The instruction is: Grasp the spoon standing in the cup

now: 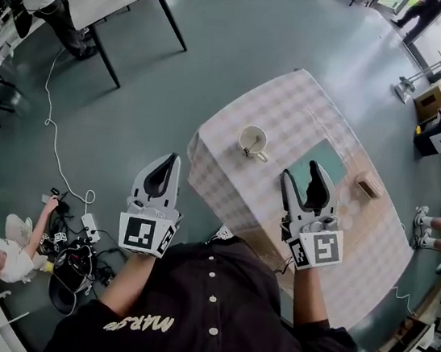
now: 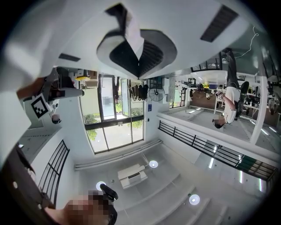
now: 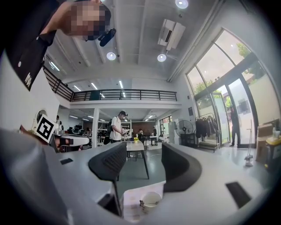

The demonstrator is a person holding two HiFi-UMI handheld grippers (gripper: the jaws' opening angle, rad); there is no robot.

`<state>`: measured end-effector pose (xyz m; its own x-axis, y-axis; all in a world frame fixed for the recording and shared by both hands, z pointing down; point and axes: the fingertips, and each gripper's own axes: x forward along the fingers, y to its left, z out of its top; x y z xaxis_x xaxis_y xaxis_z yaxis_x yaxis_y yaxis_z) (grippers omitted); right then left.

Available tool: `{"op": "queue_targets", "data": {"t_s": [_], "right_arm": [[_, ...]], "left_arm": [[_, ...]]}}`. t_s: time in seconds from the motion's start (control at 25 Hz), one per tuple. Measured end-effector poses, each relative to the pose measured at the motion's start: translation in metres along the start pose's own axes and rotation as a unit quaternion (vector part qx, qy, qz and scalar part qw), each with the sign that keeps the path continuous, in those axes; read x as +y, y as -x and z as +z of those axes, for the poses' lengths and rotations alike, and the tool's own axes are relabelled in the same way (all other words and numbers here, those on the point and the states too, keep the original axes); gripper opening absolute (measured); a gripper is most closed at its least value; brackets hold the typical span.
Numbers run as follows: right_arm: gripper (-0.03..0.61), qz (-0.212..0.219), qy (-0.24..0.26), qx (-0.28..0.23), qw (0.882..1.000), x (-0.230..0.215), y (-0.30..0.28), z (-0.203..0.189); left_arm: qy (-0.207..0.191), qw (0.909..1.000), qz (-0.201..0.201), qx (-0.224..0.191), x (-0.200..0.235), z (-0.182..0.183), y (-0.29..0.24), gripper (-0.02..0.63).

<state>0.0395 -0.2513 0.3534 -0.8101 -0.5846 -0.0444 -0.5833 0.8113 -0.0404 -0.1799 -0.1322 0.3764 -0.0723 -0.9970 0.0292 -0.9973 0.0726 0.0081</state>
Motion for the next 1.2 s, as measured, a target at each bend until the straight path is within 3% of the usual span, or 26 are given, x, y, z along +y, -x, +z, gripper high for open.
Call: {"op": "queue_targets", "data": {"t_s": [0.6, 1.2], "right_arm": [[0.235, 0.02, -0.01, 0.016, 1.0, -0.018, -0.04, -0.014], [0.233, -0.068, -0.009, 0.009, 0.998, -0.017, -0.089, -0.015]], "left_arm": [[0.015, 0.9994, 0.024, 0.02, 0.012, -0.018, -0.027, 0.011], [0.0, 0.9974, -0.07, 0.016, 0.066, -0.006, -0.1, 0.011]]}}
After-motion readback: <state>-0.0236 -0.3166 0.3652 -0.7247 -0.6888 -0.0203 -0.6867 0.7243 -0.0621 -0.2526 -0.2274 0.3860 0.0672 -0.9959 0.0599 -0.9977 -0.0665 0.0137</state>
